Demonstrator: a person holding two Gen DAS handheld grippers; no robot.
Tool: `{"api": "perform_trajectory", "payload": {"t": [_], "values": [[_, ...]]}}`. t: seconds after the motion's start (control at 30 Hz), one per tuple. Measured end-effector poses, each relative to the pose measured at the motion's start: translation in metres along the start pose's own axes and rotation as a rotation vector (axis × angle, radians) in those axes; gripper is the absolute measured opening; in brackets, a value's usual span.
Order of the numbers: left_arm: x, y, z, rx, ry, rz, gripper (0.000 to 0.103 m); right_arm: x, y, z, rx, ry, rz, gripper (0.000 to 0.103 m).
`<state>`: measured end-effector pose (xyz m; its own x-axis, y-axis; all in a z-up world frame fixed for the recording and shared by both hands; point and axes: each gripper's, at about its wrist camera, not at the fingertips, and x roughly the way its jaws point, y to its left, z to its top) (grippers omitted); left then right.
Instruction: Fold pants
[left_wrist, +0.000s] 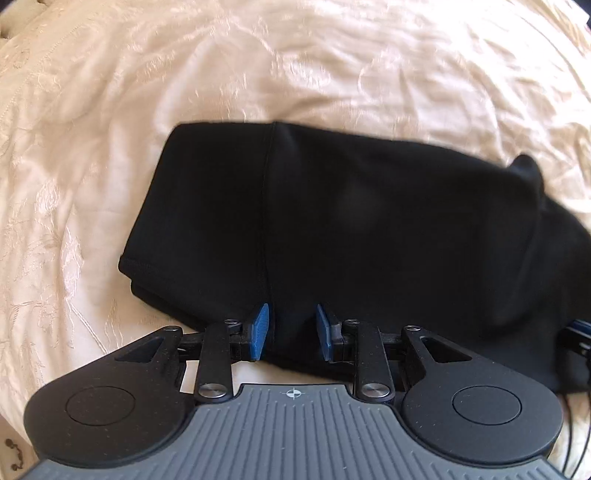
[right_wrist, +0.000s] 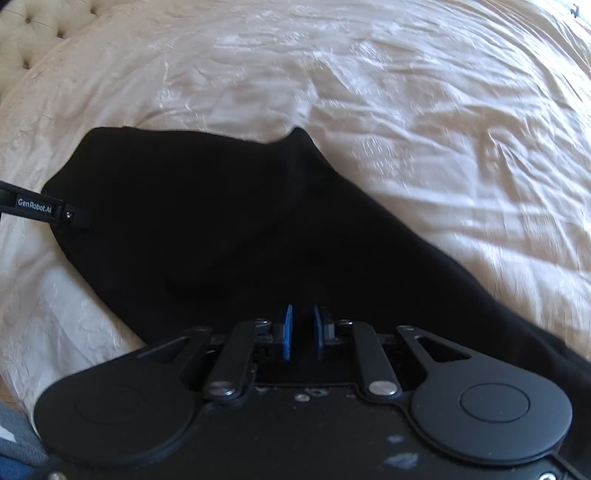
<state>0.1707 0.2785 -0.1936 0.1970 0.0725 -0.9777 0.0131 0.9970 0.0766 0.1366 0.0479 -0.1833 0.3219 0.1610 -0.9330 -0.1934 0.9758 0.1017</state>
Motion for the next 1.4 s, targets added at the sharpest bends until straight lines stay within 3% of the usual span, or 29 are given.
{"api": "perform_trajectory", "payload": {"t": [0.07,0.17,0.3,0.5,0.7,0.8,1.1,1.2,1.4], "values": [[-0.001,-0.004,-0.004,0.049,-0.011,0.006,0.028,-0.002,-0.006,-0.017,0.076,0.043,-0.026,0.015],[-0.012,-0.011,0.002,0.086,-0.025,-0.002,0.028,-0.014,-0.016,-0.029,0.173,0.013,-0.060,0.016],[-0.034,-0.035,0.020,0.140,-0.096,-0.121,0.028,-0.027,-0.031,-0.022,0.271,-0.071,-0.129,0.018],[-0.035,-0.116,0.038,0.391,-0.141,-0.300,0.028,-0.012,-0.050,0.004,0.320,-0.074,-0.191,0.018],[-0.014,-0.180,0.047,0.531,-0.151,-0.353,0.028,0.015,-0.069,0.028,0.377,-0.053,-0.219,0.018],[0.006,-0.196,0.055,0.586,-0.166,-0.310,0.028,0.017,-0.072,0.031,0.398,-0.059,-0.220,0.018],[0.025,-0.206,0.079,0.550,-0.206,-0.221,0.027,-0.037,-0.087,0.022,0.525,-0.173,-0.252,0.019],[0.019,-0.203,0.084,0.529,-0.197,-0.233,0.026,-0.061,-0.090,0.001,0.576,-0.187,-0.273,0.022],[-0.024,-0.184,0.072,0.416,-0.259,-0.271,0.026,-0.093,-0.095,-0.053,0.674,-0.193,-0.331,0.025]]}}
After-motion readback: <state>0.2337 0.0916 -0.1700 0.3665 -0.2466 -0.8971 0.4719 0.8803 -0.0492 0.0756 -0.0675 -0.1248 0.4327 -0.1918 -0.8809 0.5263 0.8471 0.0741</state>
